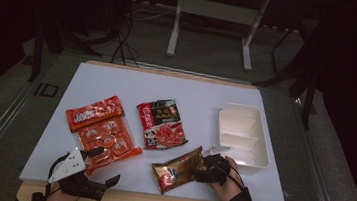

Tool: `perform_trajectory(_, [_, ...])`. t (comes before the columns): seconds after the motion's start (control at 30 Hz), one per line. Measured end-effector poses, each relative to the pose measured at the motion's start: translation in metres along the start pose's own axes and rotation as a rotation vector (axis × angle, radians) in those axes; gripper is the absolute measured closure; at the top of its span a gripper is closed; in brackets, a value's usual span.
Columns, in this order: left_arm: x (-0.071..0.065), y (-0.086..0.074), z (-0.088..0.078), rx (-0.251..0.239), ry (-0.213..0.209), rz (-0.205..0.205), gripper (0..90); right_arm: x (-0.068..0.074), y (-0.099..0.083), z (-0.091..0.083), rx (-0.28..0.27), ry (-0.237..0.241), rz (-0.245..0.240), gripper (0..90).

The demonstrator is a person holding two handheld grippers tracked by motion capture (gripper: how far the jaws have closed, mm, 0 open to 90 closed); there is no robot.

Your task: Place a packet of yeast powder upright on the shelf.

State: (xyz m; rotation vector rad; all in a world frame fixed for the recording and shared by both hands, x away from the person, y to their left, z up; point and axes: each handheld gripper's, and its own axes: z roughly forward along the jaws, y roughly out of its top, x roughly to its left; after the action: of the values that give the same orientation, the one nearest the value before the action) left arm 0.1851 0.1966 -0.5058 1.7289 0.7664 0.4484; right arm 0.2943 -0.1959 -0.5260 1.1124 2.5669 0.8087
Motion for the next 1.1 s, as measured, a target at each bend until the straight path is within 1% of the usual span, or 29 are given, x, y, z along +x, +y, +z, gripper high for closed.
perform_trajectory(0.03, [0.0, 0.0, 0.0, 0.004, 0.001, 0.001, 0.0, 0.001, 0.001, -0.001, 0.008, 0.004, -0.01, 41.5])
perform_trajectory(0.07, [0.0, 0.0, 0.0, 0.004, 0.002, 0.0, 0.0, 0.001, 0.001, -0.001, 0.015, 0.016, -0.017, 48.0])
perform_trajectory(0.13, [0.0, 0.0, 0.0, 0.001, 0.001, -0.003, 0.0, 0.002, 0.002, -0.003, 0.013, -0.006, -0.039, 58.5])
perform_trajectory(0.17, [0.0, 0.0, 0.0, 0.002, 0.001, -0.003, 0.0, 0.002, 0.002, -0.003, 0.02, -0.014, -0.048, 67.1])
perform_trajectory(0.2, [0.0, 0.0, 0.001, 0.005, 0.002, -0.001, 0.0, 0.001, 0.003, -0.004, 0.028, -0.025, -0.06, 69.0])
perform_trajectory(0.27, [0.001, 0.0, 0.001, 0.008, 0.005, 0.001, 0.0, 0.001, 0.005, -0.004, 0.039, -0.03, -0.076, 73.5])
perform_trajectory(0.3, [0.001, 0.0, 0.0, 0.006, 0.005, -0.002, 0.0, 0.002, 0.006, -0.005, 0.044, -0.035, -0.087, 79.2])
perform_trajectory(0.37, [0.001, 0.0, 0.001, 0.007, 0.006, -0.001, 0.0, 0.005, 0.008, -0.006, 0.036, -0.037, -0.112, 86.1])
perform_trajectory(0.43, [0.001, -0.001, 0.001, 0.01, 0.009, 0.001, 0.0, 0.007, 0.01, -0.007, 0.036, -0.05, -0.137, 87.7])
perform_trajectory(0.53, [0.001, 0.0, 0.001, 0.005, 0.01, -0.005, 0.0, 0.008, 0.013, -0.011, 0.015, -0.048, -0.14, 88.7])
perform_trajectory(0.63, [0.002, -0.001, 0.001, 0.01, 0.012, -0.006, 0.0, 0.007, 0.018, -0.019, -0.025, -0.03, -0.131, 89.4])
perform_trajectory(0.7, [0.002, 0.0, 0.001, 0.006, 0.013, -0.01, 0.0, 0.009, 0.02, -0.024, -0.045, -0.028, -0.132, 89.6])
perform_trajectory(0.73, [0.002, 0.0, 0.001, 0.006, 0.013, -0.01, 0.0, 0.009, 0.02, -0.024, -0.045, -0.028, -0.132, 89.6])
perform_trajectory(0.77, [0.002, -0.001, 0.001, 0.012, 0.013, -0.006, 0.0, 0.01, 0.022, -0.027, -0.058, -0.027, -0.138, 89.7])
perform_trajectory(0.8, [0.002, -0.001, 0.001, 0.013, 0.013, -0.007, 0.0, 0.013, 0.025, -0.032, -0.076, -0.033, -0.158, 89.8])
perform_trajectory(0.83, [0.002, -0.001, 0.001, 0.011, 0.012, -0.009, 0.0, 0.014, 0.027, -0.033, -0.083, -0.032, -0.162, 89.8])
perform_trajectory(0.93, [0.002, -0.001, 0.001, 0.006, 0.012, -0.012, 0.0, 0.016, 0.029, -0.037, -0.096, -0.024, -0.166, 89.9])
perform_trajectory(1.0, [0.002, -0.001, 0.001, 0.013, 0.01, -0.009, 0.0, 0.017, 0.034, -0.045, -0.118, -0.001, -0.166, 90.0])
perform_trajectory(1.1, [0.002, -0.001, 0.002, 0.008, 0.004, -0.015, 0.0, 0.02, 0.039, -0.051, -0.141, 0.016, -0.176, 90.0])
